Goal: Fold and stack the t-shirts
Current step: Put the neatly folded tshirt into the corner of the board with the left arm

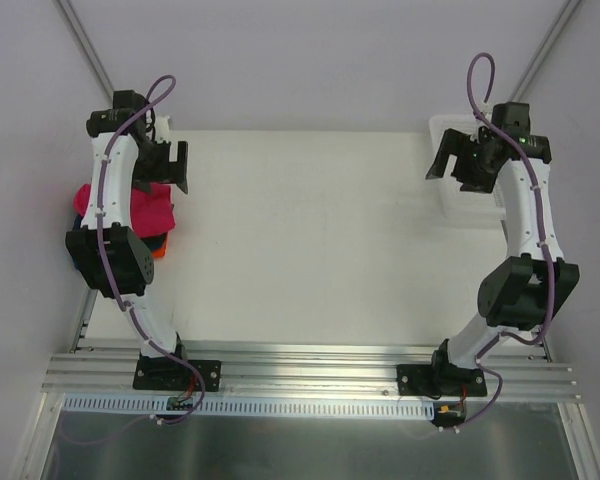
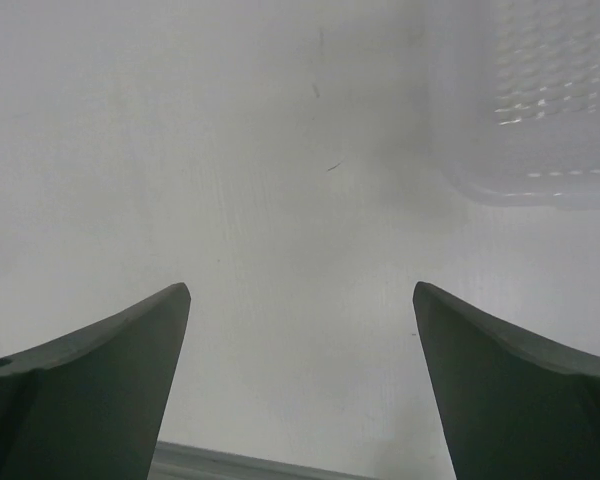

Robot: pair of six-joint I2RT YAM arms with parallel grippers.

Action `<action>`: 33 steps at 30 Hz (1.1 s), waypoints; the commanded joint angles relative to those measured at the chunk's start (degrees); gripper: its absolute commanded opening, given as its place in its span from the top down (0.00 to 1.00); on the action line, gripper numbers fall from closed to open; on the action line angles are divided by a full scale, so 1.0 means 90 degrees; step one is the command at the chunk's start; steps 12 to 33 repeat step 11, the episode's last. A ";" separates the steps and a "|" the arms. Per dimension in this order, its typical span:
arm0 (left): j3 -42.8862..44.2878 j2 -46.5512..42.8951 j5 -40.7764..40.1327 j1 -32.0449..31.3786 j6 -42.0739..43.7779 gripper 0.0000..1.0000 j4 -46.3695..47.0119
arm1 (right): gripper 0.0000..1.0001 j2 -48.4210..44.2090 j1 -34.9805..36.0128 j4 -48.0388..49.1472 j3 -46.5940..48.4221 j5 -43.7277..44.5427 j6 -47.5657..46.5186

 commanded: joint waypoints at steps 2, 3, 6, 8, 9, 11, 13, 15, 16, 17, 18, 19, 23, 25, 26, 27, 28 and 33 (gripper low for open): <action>0.0035 -0.0160 0.0528 -0.0075 0.0101 0.10 -0.0157 | 0.00 0.0199 0.0051 -0.1762 0.0840 0.1461 -0.0397; -0.0004 -0.0151 0.0538 -0.0075 0.0091 0.10 -0.0157 | 0.00 0.0111 0.0051 -0.1781 0.0791 0.1500 -0.0398; -0.0112 -0.0150 0.0547 -0.0104 0.0003 0.10 -0.0118 | 0.00 -0.0093 0.0051 -0.1636 0.0440 0.1471 -0.0271; -0.0122 -0.0160 0.0576 -0.0143 0.0013 0.10 -0.0108 | 0.01 -0.0201 0.0051 -0.1470 0.0060 0.1237 -0.0416; -0.0132 -0.0170 0.0606 -0.0153 0.0013 0.10 -0.0118 | 0.01 -0.0260 0.0061 -0.1276 -0.0048 0.1246 -0.0427; -0.0161 -0.0209 0.0606 -0.0202 0.0003 0.10 -0.0108 | 0.00 -0.0377 0.0090 -0.1186 -0.0195 0.1479 -0.0311; -0.0161 -0.0209 0.0606 -0.0202 0.0003 0.10 -0.0108 | 0.00 -0.0377 0.0090 -0.1186 -0.0195 0.1479 -0.0311; -0.0161 -0.0209 0.0606 -0.0202 0.0003 0.10 -0.0108 | 0.00 -0.0377 0.0090 -0.1186 -0.0195 0.1479 -0.0311; -0.0161 -0.0209 0.0606 -0.0202 0.0003 0.10 -0.0108 | 0.00 -0.0377 0.0090 -0.1186 -0.0195 0.1479 -0.0311; -0.0161 -0.0209 0.0606 -0.0202 0.0003 0.10 -0.0108 | 0.00 -0.0377 0.0090 -0.1186 -0.0195 0.1479 -0.0311; -0.0161 -0.0209 0.0606 -0.0202 0.0003 0.10 -0.0108 | 0.00 -0.0377 0.0090 -0.1186 -0.0195 0.1479 -0.0311; -0.0161 -0.0209 0.0606 -0.0202 0.0003 0.10 -0.0108 | 0.00 -0.0377 0.0090 -0.1186 -0.0195 0.1479 -0.0311; -0.0161 -0.0209 0.0606 -0.0202 0.0003 0.10 -0.0108 | 0.00 -0.0377 0.0090 -0.1186 -0.0195 0.1479 -0.0311; -0.0161 -0.0209 0.0606 -0.0202 0.0003 0.10 -0.0108 | 0.00 -0.0377 0.0090 -0.1186 -0.0195 0.1479 -0.0311; -0.0161 -0.0209 0.0606 -0.0202 0.0003 0.10 -0.0108 | 0.00 -0.0377 0.0090 -0.1186 -0.0195 0.1479 -0.0311; -0.0161 -0.0209 0.0606 -0.0202 0.0003 0.10 -0.0108 | 0.00 -0.0377 0.0090 -0.1186 -0.0195 0.1479 -0.0311; -0.0161 -0.0209 0.0606 -0.0202 0.0003 0.10 -0.0108 | 0.00 -0.0377 0.0090 -0.1186 -0.0195 0.1479 -0.0311; -0.0161 -0.0209 0.0606 -0.0202 0.0003 0.10 -0.0108 | 0.00 -0.0377 0.0090 -0.1186 -0.0195 0.1479 -0.0311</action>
